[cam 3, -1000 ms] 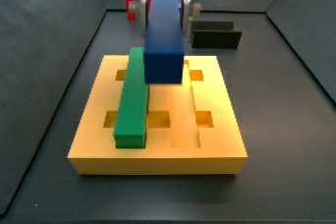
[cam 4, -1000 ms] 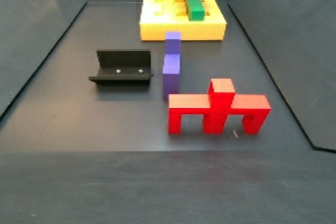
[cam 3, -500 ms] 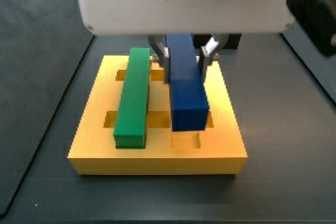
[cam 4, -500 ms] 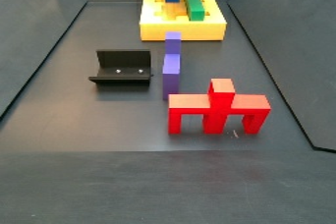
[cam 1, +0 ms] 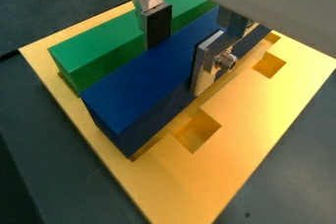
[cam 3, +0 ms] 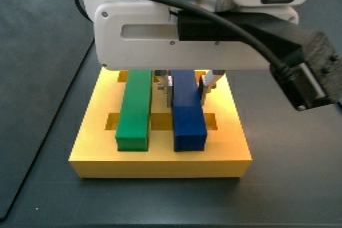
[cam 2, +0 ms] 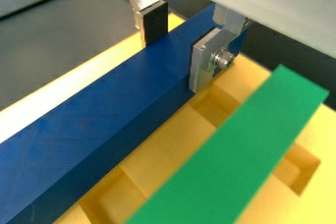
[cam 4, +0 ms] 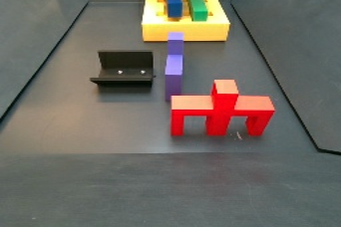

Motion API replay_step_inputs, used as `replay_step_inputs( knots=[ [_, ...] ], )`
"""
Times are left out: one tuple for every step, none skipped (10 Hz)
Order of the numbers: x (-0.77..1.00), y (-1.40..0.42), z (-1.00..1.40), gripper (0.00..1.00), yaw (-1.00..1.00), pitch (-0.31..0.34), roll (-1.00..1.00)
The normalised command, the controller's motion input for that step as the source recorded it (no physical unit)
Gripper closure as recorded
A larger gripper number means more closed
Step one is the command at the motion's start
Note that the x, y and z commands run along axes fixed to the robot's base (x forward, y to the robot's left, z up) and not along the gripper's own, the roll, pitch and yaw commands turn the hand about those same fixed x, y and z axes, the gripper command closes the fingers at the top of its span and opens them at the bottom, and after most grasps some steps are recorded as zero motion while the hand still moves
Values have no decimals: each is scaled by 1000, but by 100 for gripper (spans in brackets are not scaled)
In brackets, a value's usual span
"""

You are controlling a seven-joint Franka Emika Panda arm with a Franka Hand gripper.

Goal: Pick up the blue object. Move up. Move to above the board. Insert the blue object.
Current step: Insert the blue object.

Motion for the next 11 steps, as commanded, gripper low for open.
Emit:
replay_step_inputs(
  knots=[
    [0,174,-100,100,-186,3,0],
    [89,103,-57,100,-214,27,1],
    [177,0,-100,100,-189,11,4],
    [237,-163,-126,100,-157,4,0],
    [80,-143,-91,100,-77,16,16],
    [0,-126,-94,100,-37,1,9],
    [0,-20,-189,100,-29,0,10],
    [0,-74,-189,100,-34,0,0],
    [31,-86,-206,100,-51,0,0],
    [0,0,-206,100,-3,0,-51],
    [0,0,0,100,0,0,0]
  ],
)
